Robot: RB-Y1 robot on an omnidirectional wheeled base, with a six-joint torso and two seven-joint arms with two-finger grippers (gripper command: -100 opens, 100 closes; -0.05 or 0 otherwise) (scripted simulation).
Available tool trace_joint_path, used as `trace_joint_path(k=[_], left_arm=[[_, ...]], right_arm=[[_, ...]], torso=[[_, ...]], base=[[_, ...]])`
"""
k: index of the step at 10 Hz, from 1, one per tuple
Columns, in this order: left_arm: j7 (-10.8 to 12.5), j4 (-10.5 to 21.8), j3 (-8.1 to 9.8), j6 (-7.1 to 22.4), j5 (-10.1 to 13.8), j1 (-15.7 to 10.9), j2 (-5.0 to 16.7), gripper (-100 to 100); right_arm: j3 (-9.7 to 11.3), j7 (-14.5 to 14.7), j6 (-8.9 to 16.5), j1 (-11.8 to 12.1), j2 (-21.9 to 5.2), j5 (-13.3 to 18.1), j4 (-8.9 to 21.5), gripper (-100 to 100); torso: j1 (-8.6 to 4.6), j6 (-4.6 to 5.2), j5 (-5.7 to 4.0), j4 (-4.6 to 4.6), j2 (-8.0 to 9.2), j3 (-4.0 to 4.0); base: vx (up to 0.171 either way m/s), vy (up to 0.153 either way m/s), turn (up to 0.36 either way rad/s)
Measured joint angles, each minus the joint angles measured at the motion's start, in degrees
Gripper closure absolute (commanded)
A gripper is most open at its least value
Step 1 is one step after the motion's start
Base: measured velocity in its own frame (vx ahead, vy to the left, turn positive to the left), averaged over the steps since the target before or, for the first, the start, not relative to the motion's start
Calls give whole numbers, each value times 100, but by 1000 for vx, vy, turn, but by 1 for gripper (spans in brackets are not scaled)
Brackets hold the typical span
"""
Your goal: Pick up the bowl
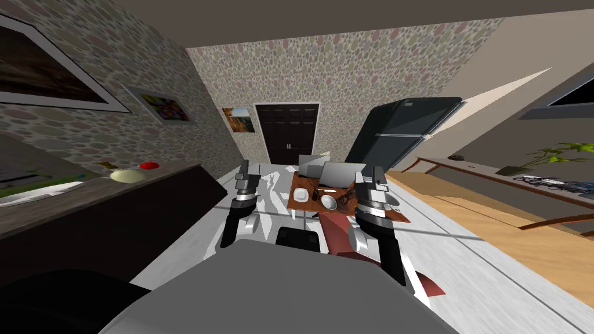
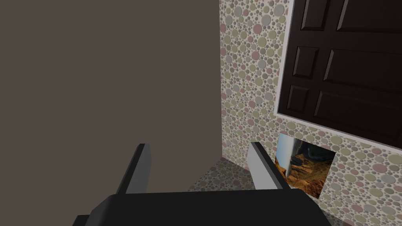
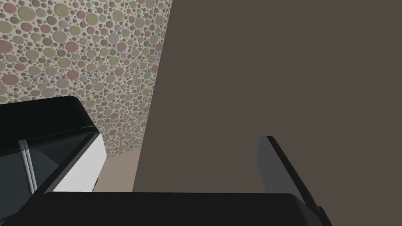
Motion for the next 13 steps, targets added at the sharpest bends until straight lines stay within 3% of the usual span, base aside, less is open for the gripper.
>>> trace_joint_path(k=[8,10,13], left_arm=[[0,0,-1,0,0,0,-1,0],[0,0,-1,0,0,-1,-1,0],[0,0,-1,0,0,-1,-1,0]], right_arm=[[822,336,104,-429,-937,748,918,-100],[962,383,95,-645,-1196,956,1356,-100],[1284,486,230,-803,-1511,1332,1730,-100]], torso=[[31,1,8,3,11,6],[29,-2,7,2,12,7],[25,0,7,3,16,9]], base=[[-19,96,133],[-29,92,225],[-28,72,129]])
